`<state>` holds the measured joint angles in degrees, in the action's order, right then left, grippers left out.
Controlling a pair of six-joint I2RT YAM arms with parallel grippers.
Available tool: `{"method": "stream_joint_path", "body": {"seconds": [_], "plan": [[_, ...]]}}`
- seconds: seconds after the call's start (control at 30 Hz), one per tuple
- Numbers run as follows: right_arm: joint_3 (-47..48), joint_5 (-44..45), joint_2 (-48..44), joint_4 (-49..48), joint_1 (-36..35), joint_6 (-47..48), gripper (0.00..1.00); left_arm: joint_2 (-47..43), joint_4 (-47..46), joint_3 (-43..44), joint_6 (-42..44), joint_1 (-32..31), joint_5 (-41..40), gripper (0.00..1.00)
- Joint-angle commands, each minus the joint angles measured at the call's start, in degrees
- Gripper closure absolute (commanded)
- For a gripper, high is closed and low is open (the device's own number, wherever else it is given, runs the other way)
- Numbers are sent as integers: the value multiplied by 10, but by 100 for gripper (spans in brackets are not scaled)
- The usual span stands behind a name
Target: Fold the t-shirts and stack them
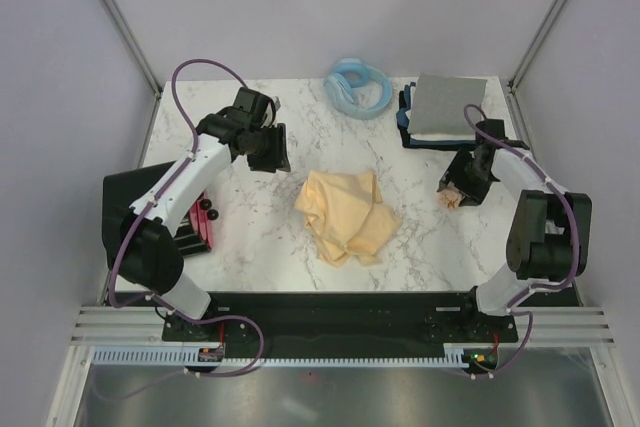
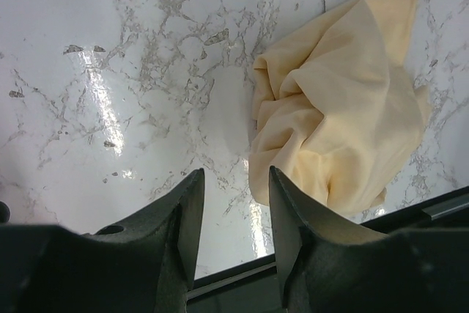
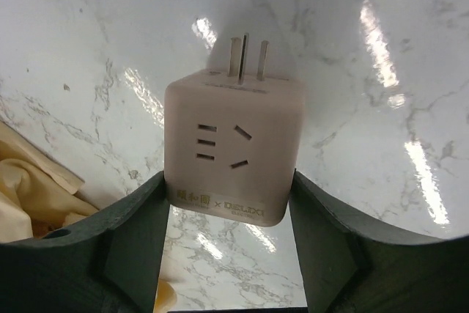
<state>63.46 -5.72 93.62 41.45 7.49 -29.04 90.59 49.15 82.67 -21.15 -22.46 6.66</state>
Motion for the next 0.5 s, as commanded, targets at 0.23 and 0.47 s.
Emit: {"method": "stream_joint_path", "body": {"seconds": [0.23, 0.47], "plan": [[-10, 37, 31, -42, -103, -57, 100, -8, -11, 5, 15, 3, 19, 53], [2, 60, 67, -38, -124, -66, 77, -14, -10, 0, 17, 2, 17, 53]]}}
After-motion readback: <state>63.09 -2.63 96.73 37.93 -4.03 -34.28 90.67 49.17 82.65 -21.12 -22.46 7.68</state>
